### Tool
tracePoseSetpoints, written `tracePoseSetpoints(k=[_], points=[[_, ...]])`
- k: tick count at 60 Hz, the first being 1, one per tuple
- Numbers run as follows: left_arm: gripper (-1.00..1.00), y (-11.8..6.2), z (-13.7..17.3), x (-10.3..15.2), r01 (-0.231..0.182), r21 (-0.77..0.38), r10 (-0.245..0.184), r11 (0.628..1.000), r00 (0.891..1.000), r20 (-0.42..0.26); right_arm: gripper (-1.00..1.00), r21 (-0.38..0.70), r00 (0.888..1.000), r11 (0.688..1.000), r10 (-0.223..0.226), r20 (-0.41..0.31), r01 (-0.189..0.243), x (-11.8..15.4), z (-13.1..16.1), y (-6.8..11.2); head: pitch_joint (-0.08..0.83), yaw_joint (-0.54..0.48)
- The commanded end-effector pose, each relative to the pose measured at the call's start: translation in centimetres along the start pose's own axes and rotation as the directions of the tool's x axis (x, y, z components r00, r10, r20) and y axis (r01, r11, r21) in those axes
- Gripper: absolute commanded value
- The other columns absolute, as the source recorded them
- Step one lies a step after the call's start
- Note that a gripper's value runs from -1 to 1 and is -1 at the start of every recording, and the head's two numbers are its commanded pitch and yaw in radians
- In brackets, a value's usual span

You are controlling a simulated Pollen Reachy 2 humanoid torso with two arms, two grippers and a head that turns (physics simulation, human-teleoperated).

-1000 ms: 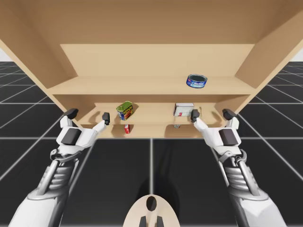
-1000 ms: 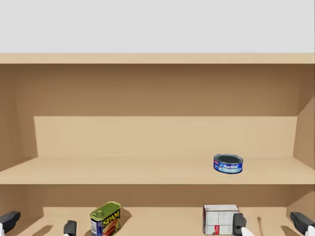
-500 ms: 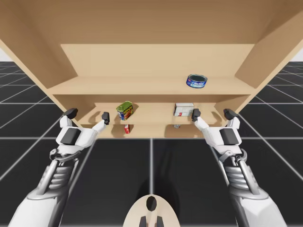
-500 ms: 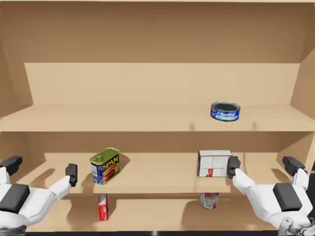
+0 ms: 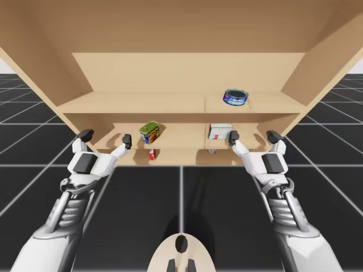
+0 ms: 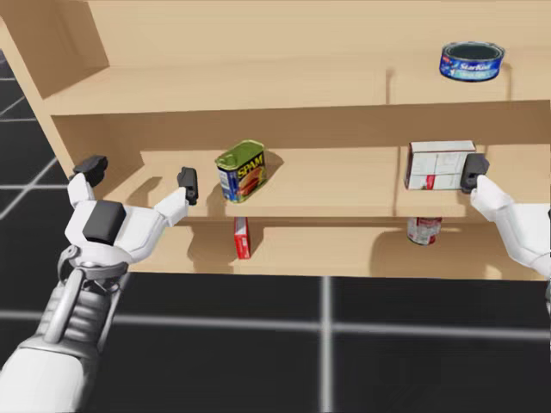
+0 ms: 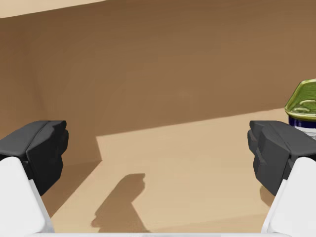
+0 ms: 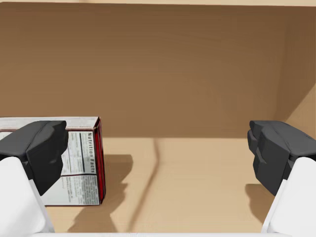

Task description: Find the gelatin box on the shelf and bring it to me.

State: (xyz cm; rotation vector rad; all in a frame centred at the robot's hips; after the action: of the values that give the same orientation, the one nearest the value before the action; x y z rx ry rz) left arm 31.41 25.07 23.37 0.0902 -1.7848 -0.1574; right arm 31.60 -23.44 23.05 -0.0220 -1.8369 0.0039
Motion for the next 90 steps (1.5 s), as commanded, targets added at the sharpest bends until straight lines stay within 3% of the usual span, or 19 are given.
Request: tracePoseSetpoints(k=[1, 16, 21, 26, 31, 41, 44, 45, 48, 53, 59, 70, 79, 83, 90], points=[[-1.00, -0.1, 0.0, 0.0, -0.001, -0.003, 0.001, 1.000, 1.000, 0.002, -1.00, 0.001, 1.000, 1.000, -0.010, -0.006, 0.010, -0.2, 0.1, 0.4, 0.558, 0.18], [-1.00, -0.6, 0.1, 0.0, -0.009, -0.020, 0.009, 1.000, 1.000, -0.001, -1.00, 0.005, 1.000, 1.000, -0.005, -0.012, 0.005, -0.2, 0.1, 0.6, 0.587, 0.22], [-1.00, -1.2, 0.5, 0.5, -0.043, -0.042, 0.042, 0.998, 0.999, -0.004, -1.00, 0.003, 1.000, 1.000, -0.003, -0.013, 0.003, -0.3, 0.1, 0.5, 0.585, 0.22], [-1.00, -1.9, 1.0, 1.3, -0.111, -0.031, 0.110, 0.993, 0.993, -0.038, -1.00, -0.002, 1.000, 1.000, 0.001, -0.014, -0.001, -0.3, 0.1, 0.5, 0.584, 0.21], [-1.00, -2.8, 1.9, 2.1, -0.111, -0.003, 0.110, 0.994, 0.991, -0.082, -1.00, -0.007, 1.000, 1.000, 0.012, -0.012, -0.012, -0.4, 0.1, 0.5, 0.584, 0.21], [-1.00, -4.4, 4.1, 3.1, -0.135, -0.027, 0.132, 0.990, 0.987, -0.097, -1.00, -0.009, 1.000, 1.000, 0.023, -0.009, -0.023, -0.4, 0.1, 0.5, 0.584, 0.22], [-1.00, -5.2, 5.1, 3.1, -0.164, -0.043, 0.158, 0.986, 0.980, -0.117, -1.00, -0.009, 1.000, 1.000, 0.018, -0.009, -0.018, -0.4, 0.1, 0.4, 0.587, 0.22], [-1.00, -5.6, 5.6, 3.1, -0.188, -0.052, 0.179, 0.981, 0.973, -0.142, -1.00, -0.009, 1.000, 1.000, 0.017, -0.009, -0.018, -0.4, 0.1, 0.4, 0.590, 0.22], [-1.00, -6.0, 6.0, 3.0, -0.205, -0.054, 0.194, 0.977, 0.968, -0.157, -1.00, -0.010, 1.000, 1.000, 0.017, -0.008, -0.018, -0.3, 0.1, 0.4, 0.591, 0.22], [-1.00, -7.2, 7.2, 2.4, -0.228, -0.071, 0.210, 0.971, 0.958, -0.196, -1.00, -0.010, 1.000, 1.000, 0.015, -0.008, -0.016, -0.3, 0.1, 0.3, 0.595, 0.22], [-1.00, -8.1, 7.9, 1.4, -0.226, -0.104, 0.199, 0.969, 0.955, -0.222, -1.00, -0.011, 1.000, 1.000, 0.014, -0.007, -0.014, -0.3, 0.0, 0.3, 0.597, 0.22], [-1.00, -9.9, 7.5, -1.8, -0.269, -0.115, 0.227, 0.956, 0.931, -0.287, -1.00, -0.012, 1.000, 1.000, 0.013, -0.006, -0.013, -0.3, 0.1, 0.2, 0.602, 0.22], [-1.00, -10.9, 6.4, -3.8, -0.256, -0.103, 0.218, 0.961, 0.933, -0.285, -1.00, -0.013, 1.000, 1.000, 0.012, -0.005, -0.012, -0.3, 0.1, 0.2, 0.606, 0.23], [-1.00, -11.4, 5.5, -4.6, -0.268, -0.091, 0.229, 0.959, 0.924, -0.307, -1.00, -0.014, 1.000, 1.000, 0.011, -0.006, -0.011, -0.3, 0.1, 0.2, 0.607, 0.23], [-1.00, -12.0, 3.9, -5.7, -0.258, -0.071, 0.221, 0.964, 0.917, -0.333, -1.00, -0.015, 1.000, 1.000, 0.012, -0.006, -0.012, -0.3, 0.1, 0.2, 0.608, 0.23]])
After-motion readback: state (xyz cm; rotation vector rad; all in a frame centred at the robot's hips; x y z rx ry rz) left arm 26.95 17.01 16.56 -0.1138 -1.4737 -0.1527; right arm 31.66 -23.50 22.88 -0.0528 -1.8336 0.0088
